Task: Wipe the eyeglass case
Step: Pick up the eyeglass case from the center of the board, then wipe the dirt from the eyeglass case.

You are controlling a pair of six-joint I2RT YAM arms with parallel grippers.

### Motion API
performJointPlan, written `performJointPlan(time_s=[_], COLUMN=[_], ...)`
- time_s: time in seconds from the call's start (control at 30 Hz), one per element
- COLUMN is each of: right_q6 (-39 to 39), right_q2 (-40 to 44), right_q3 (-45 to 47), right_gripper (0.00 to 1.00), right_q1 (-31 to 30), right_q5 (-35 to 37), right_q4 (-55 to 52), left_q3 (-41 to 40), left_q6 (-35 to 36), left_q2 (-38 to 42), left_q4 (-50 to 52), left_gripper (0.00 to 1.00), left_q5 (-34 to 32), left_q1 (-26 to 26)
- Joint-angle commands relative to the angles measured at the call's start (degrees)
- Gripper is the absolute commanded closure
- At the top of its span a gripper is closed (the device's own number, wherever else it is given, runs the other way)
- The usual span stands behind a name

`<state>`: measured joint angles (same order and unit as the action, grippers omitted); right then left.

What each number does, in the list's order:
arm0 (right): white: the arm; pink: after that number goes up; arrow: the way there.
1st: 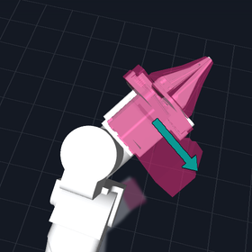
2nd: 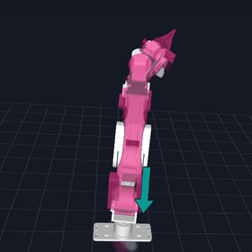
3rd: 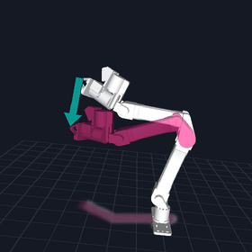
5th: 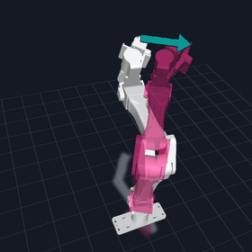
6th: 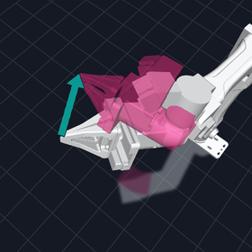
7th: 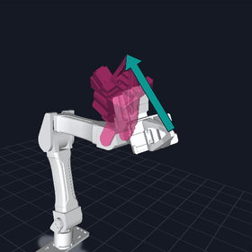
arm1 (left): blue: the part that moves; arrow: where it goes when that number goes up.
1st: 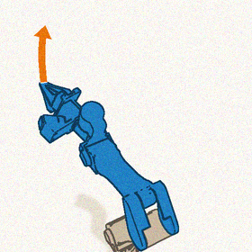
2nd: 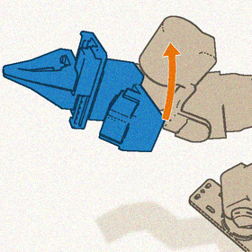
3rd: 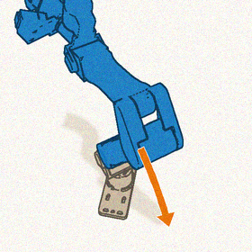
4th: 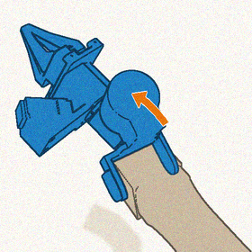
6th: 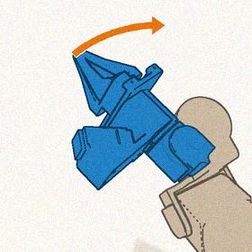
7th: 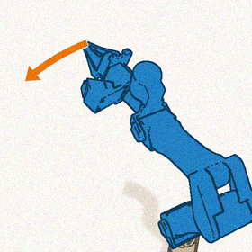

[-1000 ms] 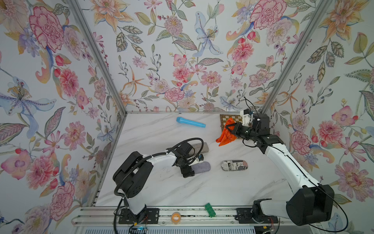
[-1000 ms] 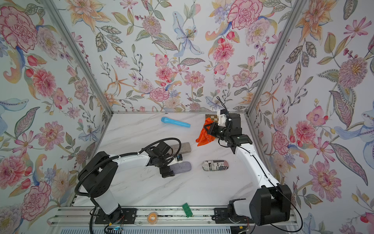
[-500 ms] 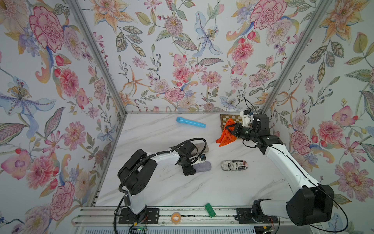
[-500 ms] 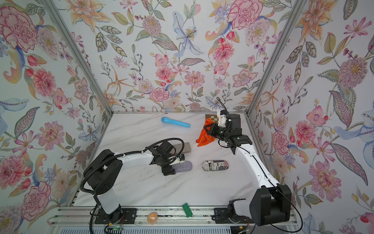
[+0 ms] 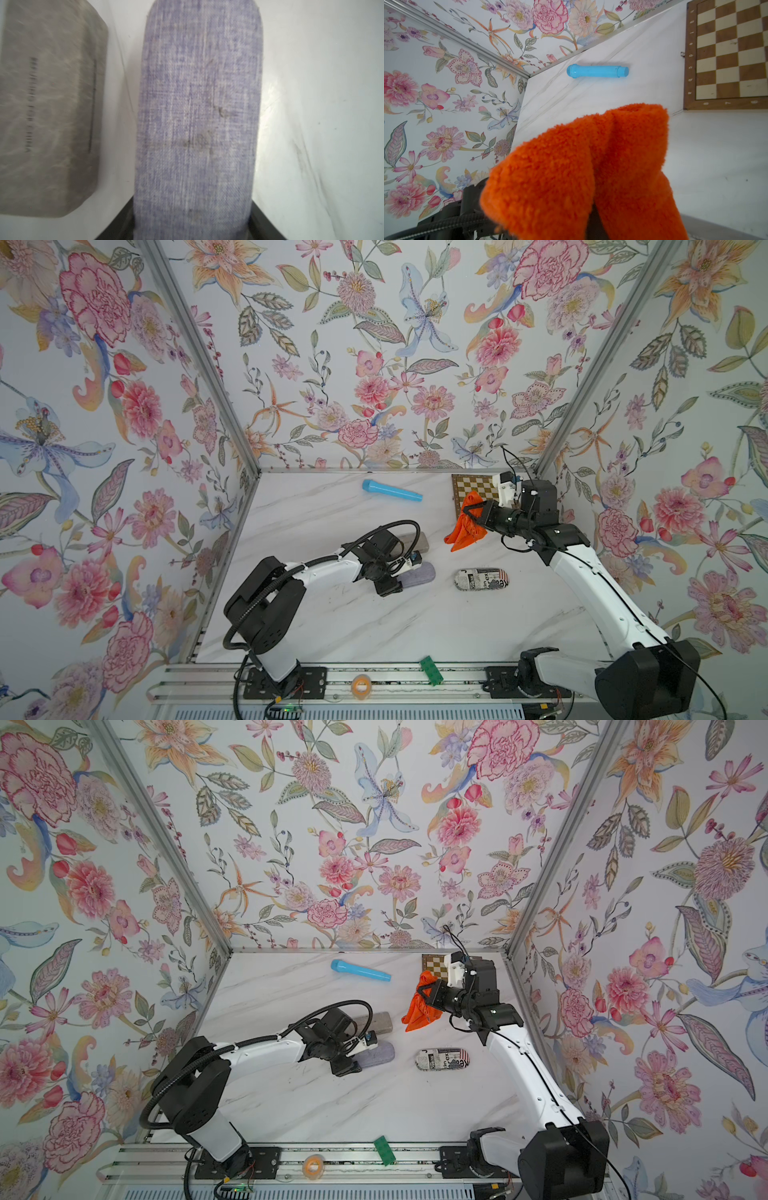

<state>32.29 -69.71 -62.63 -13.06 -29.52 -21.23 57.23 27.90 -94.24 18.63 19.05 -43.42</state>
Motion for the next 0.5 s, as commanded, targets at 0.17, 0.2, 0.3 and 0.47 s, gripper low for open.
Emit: performJointPlan(time_s=[0.17,0.2,0.3,0.47], right_q6=[11.07,13.76,20.15,31.30], right_q2=[2.06,1.04,-1.45,-2.62], right_q3=[10.34,11.96,15.05,23.32], right_gripper=[1.00,1.00,1.00,1.00], right_q1=[-15.07,-16.84,-22.85,-27.12], right_q5=[-0.56,-0.69,-1.34,-2.06], right_q4=[10.65,14.20,22.78,39.74], left_q3=[2.68,2.75,0.60,-4.02], left_q6=[-4.57,-5.47,-8.90,-10.68], left_q2=[9.78,10.38,13.21,18.42], left_q4=[-4.70,-5.68,-11.13,-17.00], left_gripper=[0.59,0.60,0.59,0.59], left_q5=[-3.46,-3.73,-5.11,-5.62], left_q1=[-3.36,-3.59,-3.62,-3.60])
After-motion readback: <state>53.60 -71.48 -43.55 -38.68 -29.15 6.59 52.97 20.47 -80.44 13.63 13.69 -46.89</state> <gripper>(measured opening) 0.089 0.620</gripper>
